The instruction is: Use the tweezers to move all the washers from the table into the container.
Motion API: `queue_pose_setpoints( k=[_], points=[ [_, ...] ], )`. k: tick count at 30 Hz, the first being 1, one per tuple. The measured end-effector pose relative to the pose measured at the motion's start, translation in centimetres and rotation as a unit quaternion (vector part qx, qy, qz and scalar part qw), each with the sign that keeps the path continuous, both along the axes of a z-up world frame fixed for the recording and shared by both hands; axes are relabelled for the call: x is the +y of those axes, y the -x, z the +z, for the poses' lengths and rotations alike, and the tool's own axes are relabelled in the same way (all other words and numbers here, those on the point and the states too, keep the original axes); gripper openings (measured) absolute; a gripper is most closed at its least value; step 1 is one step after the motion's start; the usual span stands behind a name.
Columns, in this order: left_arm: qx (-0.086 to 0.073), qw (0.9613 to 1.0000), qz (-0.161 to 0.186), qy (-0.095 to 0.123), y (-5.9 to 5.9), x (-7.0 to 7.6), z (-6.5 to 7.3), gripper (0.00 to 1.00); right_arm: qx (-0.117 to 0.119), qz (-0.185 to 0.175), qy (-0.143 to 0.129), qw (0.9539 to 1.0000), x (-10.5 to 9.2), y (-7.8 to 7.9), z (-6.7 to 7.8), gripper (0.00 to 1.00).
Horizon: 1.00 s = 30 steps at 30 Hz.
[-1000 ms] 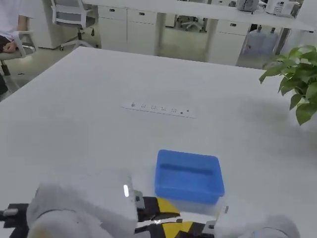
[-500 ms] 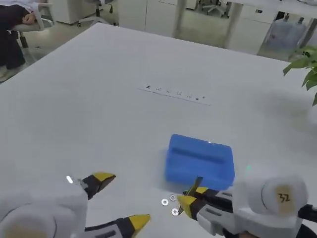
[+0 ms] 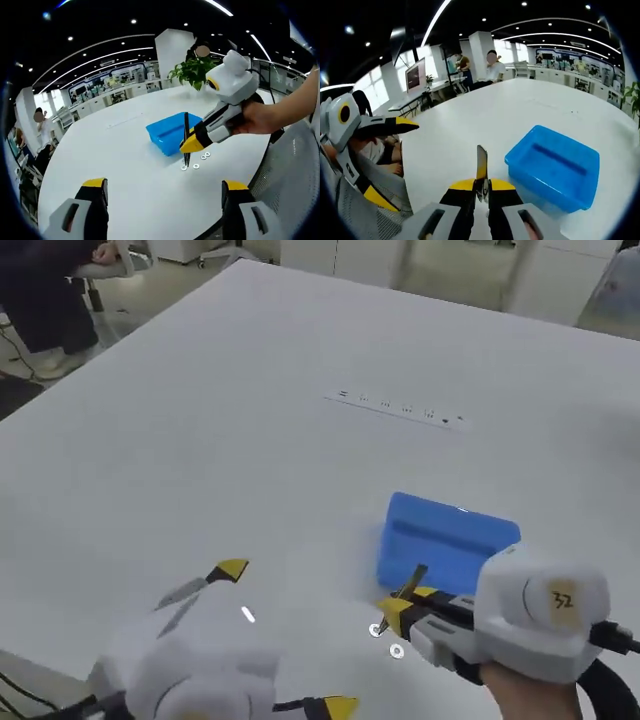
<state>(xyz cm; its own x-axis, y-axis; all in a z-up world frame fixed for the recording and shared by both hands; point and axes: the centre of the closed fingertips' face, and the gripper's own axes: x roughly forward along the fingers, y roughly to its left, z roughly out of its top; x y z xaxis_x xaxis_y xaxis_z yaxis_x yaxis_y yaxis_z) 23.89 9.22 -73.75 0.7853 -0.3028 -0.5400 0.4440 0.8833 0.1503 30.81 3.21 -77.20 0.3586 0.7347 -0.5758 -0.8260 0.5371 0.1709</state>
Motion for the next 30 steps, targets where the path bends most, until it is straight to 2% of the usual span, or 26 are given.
queue_pose_setpoints(
  k=[2,6,8,10,16,23,30],
  points=[
    [0.0,1.0,0.001,-0.002,0.0,0.1,0.1,0.94,-0.002,0.001,0.003,1.0,-0.1,-0.2,-0.2,0.06],
    [0.01,0.9999,0.0,-0.013,0.1,0.2,-0.4,0.93,-0.001,0.005,0.006,1.0,0.0,-0.5,-0.5,0.06],
    [0.02,0.9994,-0.007,-0.027,0.2,0.0,-0.9,0.92,-0.001,0.005,0.009,0.9999,0.0,-0.7,-0.8,0.06],
    [0.021,0.9988,-0.013,-0.041,0.4,-0.1,-1.1,0.92,0.006,0.007,0.008,0.9999,0.0,-0.7,-1.2,0.06],
    [0.032,0.9979,-0.014,-0.054,0.4,0.1,-1.6,0.92,0.002,0.005,0.011,0.9999,0.0,-0.6,-1.2,0.06],
    [0.032,0.9974,-0.015,-0.062,0.4,0.2,-1.7,0.91,-0.018,0.003,0.022,0.9996,-0.3,0.4,-1.2,0.05],
    [0.031,0.9967,-0.018,-0.073,0.5,0.4,-1.9,0.91,-0.012,-0.001,0.03,0.9995,-0.7,0.5,-1.2,0.05]
  ],
)
